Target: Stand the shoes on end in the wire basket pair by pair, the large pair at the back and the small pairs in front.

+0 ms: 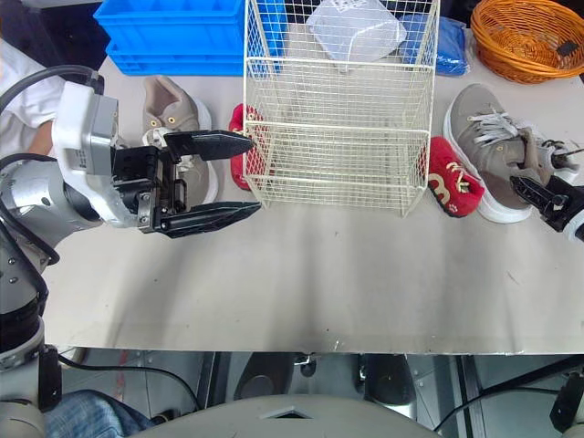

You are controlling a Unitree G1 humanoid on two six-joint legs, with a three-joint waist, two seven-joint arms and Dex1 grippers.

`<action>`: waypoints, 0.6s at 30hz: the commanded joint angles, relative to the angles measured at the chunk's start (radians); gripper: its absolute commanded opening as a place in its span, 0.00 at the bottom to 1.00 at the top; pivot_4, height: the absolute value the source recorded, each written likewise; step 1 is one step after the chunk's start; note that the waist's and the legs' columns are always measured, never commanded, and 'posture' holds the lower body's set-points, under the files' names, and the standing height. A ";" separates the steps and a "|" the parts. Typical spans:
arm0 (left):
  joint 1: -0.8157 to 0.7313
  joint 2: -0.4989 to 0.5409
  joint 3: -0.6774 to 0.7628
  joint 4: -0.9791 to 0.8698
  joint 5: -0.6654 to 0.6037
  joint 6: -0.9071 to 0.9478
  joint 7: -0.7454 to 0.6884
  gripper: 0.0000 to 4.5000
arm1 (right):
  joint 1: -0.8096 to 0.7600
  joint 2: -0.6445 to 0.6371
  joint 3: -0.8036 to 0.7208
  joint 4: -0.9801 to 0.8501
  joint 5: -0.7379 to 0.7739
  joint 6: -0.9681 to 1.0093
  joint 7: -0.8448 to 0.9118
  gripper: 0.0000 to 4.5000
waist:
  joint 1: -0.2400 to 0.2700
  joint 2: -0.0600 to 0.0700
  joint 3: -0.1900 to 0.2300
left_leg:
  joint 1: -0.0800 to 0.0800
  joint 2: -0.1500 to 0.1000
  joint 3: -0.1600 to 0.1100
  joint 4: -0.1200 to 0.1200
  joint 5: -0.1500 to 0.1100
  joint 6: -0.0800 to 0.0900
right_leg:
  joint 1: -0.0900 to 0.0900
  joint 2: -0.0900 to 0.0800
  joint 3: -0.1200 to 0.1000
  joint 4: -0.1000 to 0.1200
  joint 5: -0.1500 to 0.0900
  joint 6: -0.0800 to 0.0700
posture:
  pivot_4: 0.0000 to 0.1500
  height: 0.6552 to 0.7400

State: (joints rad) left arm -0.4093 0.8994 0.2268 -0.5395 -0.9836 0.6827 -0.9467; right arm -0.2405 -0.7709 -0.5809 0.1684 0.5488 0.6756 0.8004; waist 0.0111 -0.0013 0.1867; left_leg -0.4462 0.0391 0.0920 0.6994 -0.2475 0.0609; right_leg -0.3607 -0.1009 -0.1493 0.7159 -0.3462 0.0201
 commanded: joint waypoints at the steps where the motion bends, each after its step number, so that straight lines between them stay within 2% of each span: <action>1: 0.005 0.012 0.035 -0.026 0.001 -0.022 -0.015 1.00 | 0.017 0.009 0.013 -0.046 0.005 -0.046 0.002 0.31 | 0.000 0.000 0.000 | 0.000 0.000 0.000 0.000 0.000 0.000 | 0.000 0.000 0.000 0.000 0.000 0.000 | 1.00 0.36; 3: 0.005 0.012 0.034 -0.022 0.004 -0.026 -0.022 1.00 | 0.024 0.019 0.005 -0.057 0.005 -0.072 -0.009 0.14 | 0.002 0.000 0.000 | 0.000 0.000 0.000 0.000 0.000 0.000 | 0.000 0.000 0.000 0.000 0.000 0.000 | 1.00 0.36; 6: 0.002 0.012 0.030 -0.011 0.011 -0.033 -0.032 1.00 | 0.024 0.036 -0.020 -0.069 0.003 -0.114 -0.047 0.00 | 0.001 0.000 0.000 | 0.000 0.000 0.001 0.000 0.000 0.000 | 0.000 0.000 0.001 0.000 0.000 0.000 | 1.00 0.36; 18: -0.036 -0.027 0.025 0.063 0.042 -0.075 -0.061 1.00 | -0.022 0.107 -0.175 -0.280 0.135 -0.320 -0.109 0.00 | 0.005 0.004 0.002 | -0.002 0.000 0.001 0.000 0.000 0.000 | -0.002 0.000 0.000 0.001 0.000 0.000 | 1.00 0.36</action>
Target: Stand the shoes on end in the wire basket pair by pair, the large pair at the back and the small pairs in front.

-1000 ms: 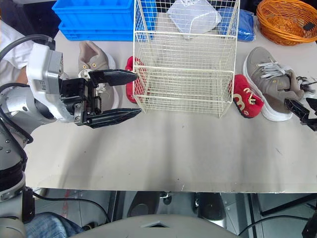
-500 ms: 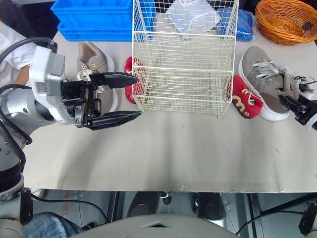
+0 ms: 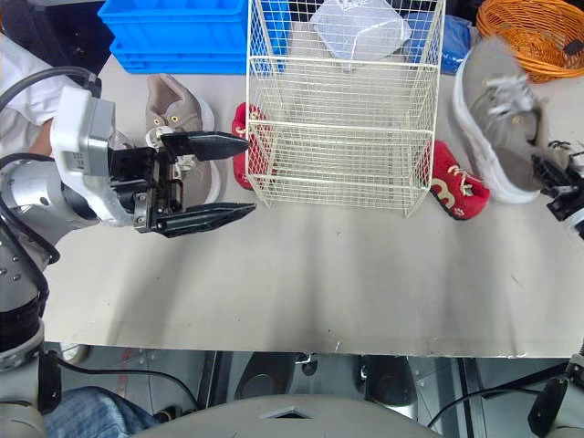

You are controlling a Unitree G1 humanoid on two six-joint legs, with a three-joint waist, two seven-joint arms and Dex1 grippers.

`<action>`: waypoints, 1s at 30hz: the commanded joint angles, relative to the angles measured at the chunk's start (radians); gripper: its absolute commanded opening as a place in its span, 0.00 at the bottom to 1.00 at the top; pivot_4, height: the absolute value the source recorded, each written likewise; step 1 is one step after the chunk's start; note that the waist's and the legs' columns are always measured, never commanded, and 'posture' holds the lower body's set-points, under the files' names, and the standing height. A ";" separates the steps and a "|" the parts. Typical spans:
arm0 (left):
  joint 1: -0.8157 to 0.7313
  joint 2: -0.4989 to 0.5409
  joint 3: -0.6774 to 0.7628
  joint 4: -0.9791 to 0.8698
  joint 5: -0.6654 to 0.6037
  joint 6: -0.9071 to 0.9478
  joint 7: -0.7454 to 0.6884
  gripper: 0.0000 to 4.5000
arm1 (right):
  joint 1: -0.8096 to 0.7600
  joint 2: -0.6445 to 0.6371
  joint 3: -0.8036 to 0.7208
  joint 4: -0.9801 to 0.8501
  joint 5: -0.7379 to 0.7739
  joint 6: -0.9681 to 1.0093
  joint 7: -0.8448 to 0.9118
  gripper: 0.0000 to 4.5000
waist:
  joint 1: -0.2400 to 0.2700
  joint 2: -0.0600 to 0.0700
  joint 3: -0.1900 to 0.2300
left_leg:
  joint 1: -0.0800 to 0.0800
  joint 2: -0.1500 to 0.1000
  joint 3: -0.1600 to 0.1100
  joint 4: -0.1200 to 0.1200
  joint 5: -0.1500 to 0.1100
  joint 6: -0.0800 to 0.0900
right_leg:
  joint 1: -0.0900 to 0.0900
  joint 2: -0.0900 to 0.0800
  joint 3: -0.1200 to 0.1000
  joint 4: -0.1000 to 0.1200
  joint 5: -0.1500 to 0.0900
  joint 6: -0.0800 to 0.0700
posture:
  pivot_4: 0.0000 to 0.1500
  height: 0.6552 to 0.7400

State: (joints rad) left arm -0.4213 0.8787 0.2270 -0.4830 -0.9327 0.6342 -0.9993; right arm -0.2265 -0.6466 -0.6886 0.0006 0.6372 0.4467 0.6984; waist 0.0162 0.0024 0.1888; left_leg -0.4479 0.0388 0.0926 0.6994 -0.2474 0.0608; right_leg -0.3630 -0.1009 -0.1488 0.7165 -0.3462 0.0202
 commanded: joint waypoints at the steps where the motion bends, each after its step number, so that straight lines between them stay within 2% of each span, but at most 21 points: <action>1: -0.025 -0.010 0.023 0.013 -0.009 -0.028 -0.014 1.00 | -0.045 -0.019 -0.069 -0.142 0.067 -0.100 -0.004 0.00 | -0.001 0.000 0.000 | 0.000 0.000 0.000 0.000 0.000 0.000 | 0.000 0.000 0.000 0.000 0.000 0.000 | 1.00 0.36; 4: -0.038 -0.017 0.013 0.041 0.007 -0.042 -0.034 1.00 | -0.072 -0.036 -0.045 -0.219 0.085 -0.134 0.012 0.00 | -0.002 0.000 0.000 | 0.000 0.000 0.000 0.000 0.000 0.000 | 0.000 0.000 0.000 0.000 0.000 0.000 | 1.00 0.36; 13: -0.136 -0.001 0.001 0.126 0.029 -0.077 -0.155 1.00 | -0.167 -0.235 0.164 -0.317 -0.056 -0.373 0.264 0.00 | -0.001 0.000 0.000 | 0.000 0.000 0.000 0.000 0.000 0.000 | 0.000 0.000 0.000 0.000 0.000 0.000 | 1.00 0.36; 20: -0.164 0.059 0.055 0.133 -0.103 0.015 -0.267 1.00 | -0.291 -0.403 0.292 -0.334 -0.049 -0.443 0.500 0.00 | -0.002 -0.001 0.001 | -0.001 0.000 -0.001 0.001 0.000 0.000 | 0.000 0.000 -0.001 -0.002 0.000 0.000 | 1.00 0.36; 25: -0.184 0.079 0.054 0.151 -0.119 0.036 -0.298 1.00 | -0.395 -0.445 0.415 -0.311 -0.066 -0.508 0.645 0.00 | -0.004 -0.001 0.001 | 0.000 0.000 -0.001 0.001 0.000 0.000 | 0.001 0.000 -0.001 -0.001 0.000 0.000 | 1.00 0.36; 30: -0.223 0.090 -0.017 0.156 -0.024 0.011 -0.313 1.00 | -0.507 -0.430 0.560 -0.312 -0.093 -0.518 0.741 0.00 | -0.002 -0.001 0.001 | 0.000 0.000 -0.002 0.002 0.000 0.000 | 0.001 0.000 -0.001 -0.001 0.000 0.000 | 1.00 0.36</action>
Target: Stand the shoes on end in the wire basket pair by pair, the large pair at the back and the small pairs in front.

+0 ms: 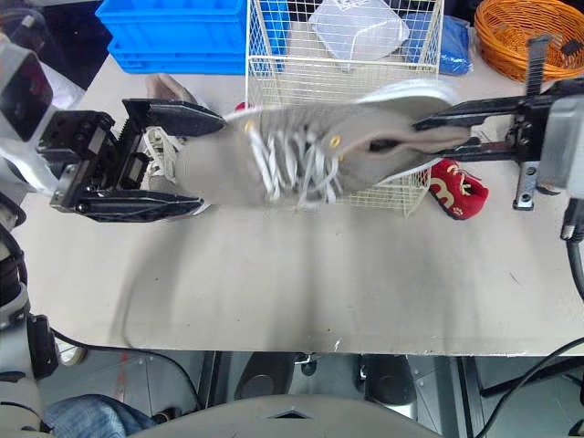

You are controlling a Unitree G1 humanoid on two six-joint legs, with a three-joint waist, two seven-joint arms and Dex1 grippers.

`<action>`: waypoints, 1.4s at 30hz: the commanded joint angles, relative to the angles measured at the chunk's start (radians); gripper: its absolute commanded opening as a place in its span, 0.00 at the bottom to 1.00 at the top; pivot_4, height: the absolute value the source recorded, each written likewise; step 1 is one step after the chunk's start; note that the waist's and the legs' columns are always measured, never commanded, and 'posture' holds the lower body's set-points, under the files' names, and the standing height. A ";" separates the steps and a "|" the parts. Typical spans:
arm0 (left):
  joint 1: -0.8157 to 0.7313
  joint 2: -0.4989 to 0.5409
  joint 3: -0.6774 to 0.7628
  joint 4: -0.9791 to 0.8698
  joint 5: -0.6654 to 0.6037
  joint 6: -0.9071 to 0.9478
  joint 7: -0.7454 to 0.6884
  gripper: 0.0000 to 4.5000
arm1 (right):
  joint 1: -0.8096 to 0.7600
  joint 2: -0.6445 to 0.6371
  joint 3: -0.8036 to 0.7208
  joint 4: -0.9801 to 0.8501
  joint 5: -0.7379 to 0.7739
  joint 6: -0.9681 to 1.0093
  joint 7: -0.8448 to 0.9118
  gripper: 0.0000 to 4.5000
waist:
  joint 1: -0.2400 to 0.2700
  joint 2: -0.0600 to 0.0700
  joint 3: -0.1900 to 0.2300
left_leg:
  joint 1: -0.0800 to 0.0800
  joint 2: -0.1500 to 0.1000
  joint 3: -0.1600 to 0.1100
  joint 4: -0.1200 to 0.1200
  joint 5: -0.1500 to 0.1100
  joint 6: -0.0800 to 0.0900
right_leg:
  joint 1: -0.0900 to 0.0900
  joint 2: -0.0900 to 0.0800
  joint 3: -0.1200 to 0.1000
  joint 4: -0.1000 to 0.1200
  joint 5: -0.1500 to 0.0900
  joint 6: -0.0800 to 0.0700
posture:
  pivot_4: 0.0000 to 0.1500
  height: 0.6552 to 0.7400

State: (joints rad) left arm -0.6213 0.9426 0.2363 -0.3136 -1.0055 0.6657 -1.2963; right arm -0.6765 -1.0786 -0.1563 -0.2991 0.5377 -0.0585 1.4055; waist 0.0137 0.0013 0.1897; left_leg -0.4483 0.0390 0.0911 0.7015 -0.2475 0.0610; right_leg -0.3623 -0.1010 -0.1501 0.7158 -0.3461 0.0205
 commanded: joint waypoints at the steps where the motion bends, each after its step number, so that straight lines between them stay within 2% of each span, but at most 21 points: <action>1: -0.031 0.026 -0.052 -0.020 0.066 -0.019 -0.020 1.00 | -0.079 0.011 0.053 -0.017 0.005 -0.011 0.045 0.00 | 0.001 0.000 0.000 | 0.000 0.000 0.000 0.000 0.000 0.000 | 0.000 0.000 0.000 0.000 0.000 0.000 | 1.00 0.36; 7: -0.065 -0.003 -0.183 -0.048 0.159 -0.033 -0.036 1.00 | -0.152 0.047 0.145 -0.081 0.059 0.112 0.061 0.00 | 0.000 0.000 0.000 | -0.001 0.000 0.000 0.000 0.000 0.000 | 0.000 0.000 0.000 0.000 0.000 0.000 | 1.00 0.36; 14: -0.082 -0.029 -0.314 -0.052 0.294 -0.055 -0.030 1.00 | -0.162 0.076 0.164 -0.080 0.042 0.158 0.071 0.00 | 0.001 -0.001 0.000 | -0.001 0.000 0.000 0.000 0.000 0.000 | 0.000 0.000 0.000 0.000 0.000 0.000 | 1.00 0.36; 15: -0.086 -0.036 -0.321 -0.052 0.301 -0.054 -0.027 0.88 | -0.158 0.078 0.161 -0.082 0.039 0.158 0.073 0.00 | 0.002 -0.001 0.000 | -0.001 0.000 0.000 0.000 0.000 0.000 | 0.000 0.000 0.000 0.000 0.000 0.000 | 1.00 0.36; 16: -0.090 -0.042 -0.325 -0.050 0.308 -0.054 -0.026 0.82 | -0.152 0.079 0.158 -0.083 0.035 0.156 0.076 0.00 | 0.001 -0.001 0.000 | -0.001 0.000 0.000 0.000 0.000 0.000 | 0.000 0.000 -0.001 0.000 0.000 0.000 | 1.00 0.36; 22: -0.097 -0.055 -0.321 -0.052 0.309 -0.038 -0.039 0.30 | -0.127 0.073 0.160 -0.074 -0.022 0.094 0.111 0.00 | -0.001 -0.001 0.001 | -0.001 0.000 0.000 0.000 0.000 0.000 | 0.000 0.000 -0.001 0.000 0.000 0.000 | 1.00 0.36; 25: -0.094 -0.051 -0.322 -0.054 0.314 -0.033 -0.053 0.14 | -0.117 0.079 0.169 -0.071 -0.036 0.083 0.106 0.00 | 0.000 -0.001 0.001 | -0.001 0.000 0.000 0.000 0.000 0.000 | 0.000 0.000 -0.001 0.000 0.000 0.000 | 1.00 0.36; 28: -0.087 -0.060 -0.316 -0.049 0.327 -0.044 -0.041 0.08 | -0.101 0.077 0.161 -0.077 -0.041 0.106 0.077 0.00 | 0.001 -0.001 0.001 | -0.001 0.000 0.000 0.000 0.000 0.000 | 0.000 0.000 -0.001 0.000 0.000 0.000 | 1.00 0.36; 29: -0.085 -0.066 -0.312 -0.047 0.329 -0.047 -0.034 0.07 | -0.093 0.071 0.154 -0.079 -0.040 0.120 0.069 0.22 | 0.001 -0.001 0.001 | -0.001 0.000 0.000 0.000 0.000 0.000 | 0.000 0.000 -0.001 0.000 0.000 0.000 | 1.00 0.36; 31: -0.080 -0.099 -0.282 -0.044 0.315 -0.053 0.001 0.06 | -0.072 0.037 0.113 -0.076 -0.021 0.176 0.045 0.40 | 0.003 -0.001 0.001 | -0.001 0.000 0.000 0.000 0.000 0.000 | 0.000 0.000 -0.001 0.000 0.000 0.000 | 1.00 0.36; 32: -0.076 -0.116 -0.263 -0.043 0.307 -0.059 0.020 0.06 | -0.068 0.016 0.083 -0.071 -0.009 0.219 0.022 0.54 | 0.003 -0.001 0.001 | -0.001 0.000 -0.001 0.000 0.000 0.000 | 0.000 0.000 -0.001 0.000 0.000 0.000 | 1.00 0.36; 33: -0.074 -0.129 -0.245 -0.041 0.301 -0.061 0.038 0.06 | -0.062 -0.011 0.054 -0.066 0.006 0.269 0.003 0.60 | 0.003 -0.002 0.001 | -0.001 0.000 -0.001 0.001 0.000 0.000 | 0.000 0.000 -0.001 0.000 0.000 0.000 | 1.00 0.36; 37: -0.089 -0.166 -0.178 -0.005 0.296 -0.077 0.096 0.06 | 0.012 -0.120 -0.094 -0.051 0.121 0.524 -0.068 1.00 | 0.002 -0.005 0.003 | -0.002 0.000 -0.002 0.001 0.000 0.000 | 0.000 -0.001 -0.002 0.000 0.000 0.000 | 1.00 0.36; 40: -0.105 -0.198 -0.157 0.011 0.302 -0.100 0.135 0.06 | 0.062 -0.140 -0.183 -0.050 0.190 0.658 -0.128 1.00 | 0.001 -0.004 0.003 | -0.001 0.000 -0.002 0.001 0.000 0.000 | 0.001 -0.001 -0.002 0.000 0.000 0.000 | 1.00 0.36; 42: -0.125 -0.252 -0.138 0.015 0.291 -0.110 0.202 0.06 | 0.110 -0.107 -0.260 -0.061 0.248 0.767 -0.230 1.00 | 0.001 -0.004 0.003 | -0.001 0.000 -0.002 0.001 0.000 0.000 | 0.001 -0.001 -0.002 0.001 0.000 0.000 | 1.00 0.36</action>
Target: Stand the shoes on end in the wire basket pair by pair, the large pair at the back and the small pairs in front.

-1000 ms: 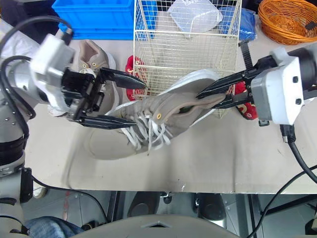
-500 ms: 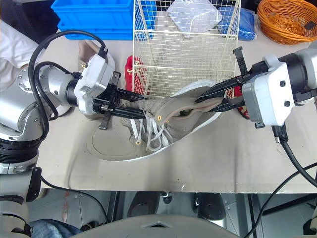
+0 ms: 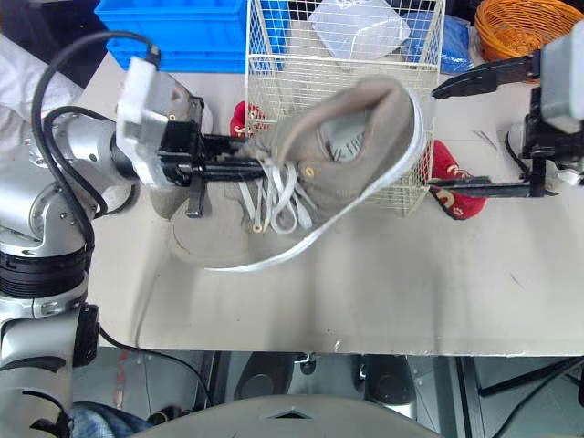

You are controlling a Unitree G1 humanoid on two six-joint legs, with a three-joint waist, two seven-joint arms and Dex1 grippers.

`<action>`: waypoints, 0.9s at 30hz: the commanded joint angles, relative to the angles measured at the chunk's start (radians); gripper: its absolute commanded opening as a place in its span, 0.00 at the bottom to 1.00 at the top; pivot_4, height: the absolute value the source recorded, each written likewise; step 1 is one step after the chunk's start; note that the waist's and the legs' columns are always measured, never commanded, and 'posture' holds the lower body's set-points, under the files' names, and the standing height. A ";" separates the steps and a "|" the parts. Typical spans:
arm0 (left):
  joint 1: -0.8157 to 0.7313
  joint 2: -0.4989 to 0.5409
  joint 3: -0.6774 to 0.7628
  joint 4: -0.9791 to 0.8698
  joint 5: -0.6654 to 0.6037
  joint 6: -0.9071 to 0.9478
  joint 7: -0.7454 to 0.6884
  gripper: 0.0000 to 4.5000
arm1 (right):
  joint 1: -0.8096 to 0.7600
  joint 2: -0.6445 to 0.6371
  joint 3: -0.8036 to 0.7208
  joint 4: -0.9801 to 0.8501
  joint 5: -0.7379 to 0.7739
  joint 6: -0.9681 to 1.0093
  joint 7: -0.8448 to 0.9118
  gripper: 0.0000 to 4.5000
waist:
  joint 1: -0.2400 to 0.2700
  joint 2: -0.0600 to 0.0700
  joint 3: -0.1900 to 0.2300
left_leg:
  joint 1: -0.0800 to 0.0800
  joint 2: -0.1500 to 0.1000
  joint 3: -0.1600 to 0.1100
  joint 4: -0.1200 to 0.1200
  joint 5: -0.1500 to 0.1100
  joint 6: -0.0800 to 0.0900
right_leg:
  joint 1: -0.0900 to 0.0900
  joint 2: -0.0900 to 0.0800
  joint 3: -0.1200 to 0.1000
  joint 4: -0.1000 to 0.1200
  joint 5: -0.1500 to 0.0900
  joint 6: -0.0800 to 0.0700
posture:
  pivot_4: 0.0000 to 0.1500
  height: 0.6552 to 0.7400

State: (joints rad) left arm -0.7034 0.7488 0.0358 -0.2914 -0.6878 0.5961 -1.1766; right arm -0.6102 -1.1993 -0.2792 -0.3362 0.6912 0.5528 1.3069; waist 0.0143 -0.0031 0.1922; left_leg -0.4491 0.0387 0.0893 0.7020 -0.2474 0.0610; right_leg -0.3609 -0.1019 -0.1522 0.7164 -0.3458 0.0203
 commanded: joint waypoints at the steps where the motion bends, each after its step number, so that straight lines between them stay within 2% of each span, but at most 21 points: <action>1: -0.050 -0.083 0.066 -0.008 -0.019 -0.059 0.107 0.06 | 0.058 0.036 -0.163 -0.036 0.123 0.195 -0.184 1.00 | 0.003 -0.001 0.000 | 0.000 0.000 0.000 0.000 0.000 0.000 | 0.000 0.000 0.000 0.000 0.000 0.000 | 1.00 0.36; 7: -0.077 -0.244 0.032 0.000 0.113 -0.188 0.313 0.06 | 0.041 0.229 -0.239 -0.160 0.450 0.402 -0.629 1.00 | 0.002 -0.001 0.000 | 0.000 0.000 -0.001 0.000 0.000 0.000 | 0.001 -0.001 -0.001 0.000 0.000 0.000 | 1.00 0.36; 14: -0.071 -0.378 -0.038 0.059 0.379 -0.443 0.505 0.06 | 0.038 0.421 -0.177 -0.268 0.636 0.390 -1.073 1.00 | 0.003 -0.001 0.000 | -0.001 -0.001 0.000 0.000 0.000 0.000 | 0.001 -0.001 -0.001 0.000 0.000 0.000 | 1.00 0.36; 17: -0.049 -0.393 -0.067 0.097 0.469 -0.563 0.527 0.06 | 0.010 0.523 -0.126 -0.289 0.678 0.337 -1.245 1.00 | 0.001 -0.001 0.000 | -0.001 -0.001 0.000 0.000 0.000 0.000 | 0.000 0.000 -0.001 0.000 0.000 0.000 | 1.00 0.36; 19: -0.029 -0.402 -0.082 0.112 0.500 -0.628 0.526 0.06 | -0.015 0.580 -0.089 -0.286 0.652 0.307 -1.334 1.00 | 0.000 -0.001 -0.001 | -0.002 -0.001 0.000 0.000 0.000 0.000 | -0.001 -0.001 -0.001 0.001 0.000 0.000 | 1.00 0.36; 26: 0.000 -0.409 -0.103 0.184 0.610 -0.843 0.565 0.06 | -0.064 0.688 -0.017 -0.259 0.604 0.226 -1.463 1.00 | 0.002 -0.001 -0.001 | -0.002 -0.001 0.001 0.000 0.000 0.000 | -0.002 -0.001 -0.001 0.001 0.000 0.000 | 1.00 0.36; 27: -0.002 -0.408 -0.102 0.192 0.619 -0.861 0.572 0.06 | -0.056 0.692 -0.018 -0.257 0.607 0.220 -1.472 0.91 | 0.002 -0.001 -0.001 | -0.002 -0.001 0.001 0.000 0.000 0.000 | -0.002 -0.001 -0.001 0.001 0.000 0.000 | 1.00 0.36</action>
State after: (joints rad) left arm -0.6931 0.3412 -0.0805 -0.0857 -0.0899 -0.2005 -0.6319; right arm -0.6570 -0.5085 -0.2831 -0.5782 1.2994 0.8041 -0.1431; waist 0.0166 -0.0040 0.1916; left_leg -0.4511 0.0377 0.0903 0.7018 -0.2473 0.0610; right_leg -0.3629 -0.1024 -0.1530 0.7172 -0.3454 0.0208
